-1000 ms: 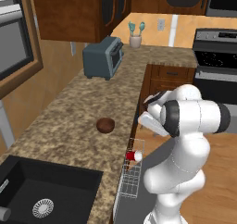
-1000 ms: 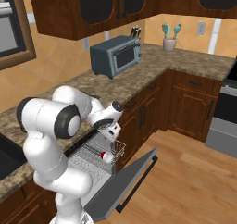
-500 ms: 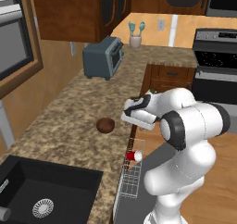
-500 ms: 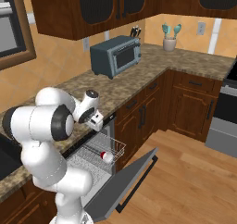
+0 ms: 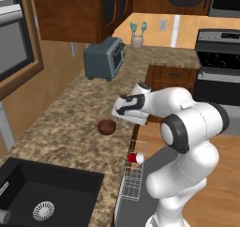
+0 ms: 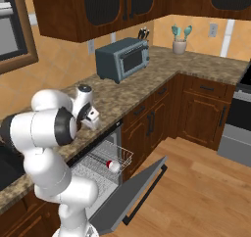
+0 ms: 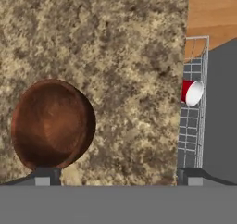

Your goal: Pick up the cup and bowl from the counter, place them in the dishwasher, and close the dishwasher door.

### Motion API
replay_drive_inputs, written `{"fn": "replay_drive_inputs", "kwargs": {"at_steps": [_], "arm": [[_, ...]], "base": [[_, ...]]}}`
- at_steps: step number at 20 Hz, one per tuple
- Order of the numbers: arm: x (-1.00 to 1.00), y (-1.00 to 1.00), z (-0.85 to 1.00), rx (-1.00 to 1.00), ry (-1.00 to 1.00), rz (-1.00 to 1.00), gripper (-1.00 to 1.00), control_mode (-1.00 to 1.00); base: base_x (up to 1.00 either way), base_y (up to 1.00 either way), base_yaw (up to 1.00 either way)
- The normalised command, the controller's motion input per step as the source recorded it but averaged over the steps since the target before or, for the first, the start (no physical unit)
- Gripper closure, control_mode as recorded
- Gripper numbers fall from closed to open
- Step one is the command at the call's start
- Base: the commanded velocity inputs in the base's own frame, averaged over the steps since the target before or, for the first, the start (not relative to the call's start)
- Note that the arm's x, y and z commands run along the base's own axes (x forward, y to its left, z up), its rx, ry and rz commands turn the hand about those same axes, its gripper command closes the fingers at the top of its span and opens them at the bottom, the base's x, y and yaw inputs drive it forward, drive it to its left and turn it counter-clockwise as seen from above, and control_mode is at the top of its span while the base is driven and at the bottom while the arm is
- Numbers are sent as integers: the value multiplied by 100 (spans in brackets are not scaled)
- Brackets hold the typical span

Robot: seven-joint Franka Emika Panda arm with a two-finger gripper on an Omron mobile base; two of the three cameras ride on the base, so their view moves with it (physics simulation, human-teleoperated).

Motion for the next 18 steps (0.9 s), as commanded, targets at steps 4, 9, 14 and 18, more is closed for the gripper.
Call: {"fn": "replay_drive_inputs", "kwargs": {"at_steps": [4, 9, 14, 18], "arm": [[-21, 13, 46, -5, -1, 0, -100, -100], [-3, 35, -11, -2, -1, 0, -100, -100], [0, 3, -44, 0, -2, 2, -100, -100], [20, 12, -24, 0, 0, 0, -100, -100]], "base": [[0, 0, 0], [0, 0, 0], [0, 0, 0], [0, 0, 0]]}}
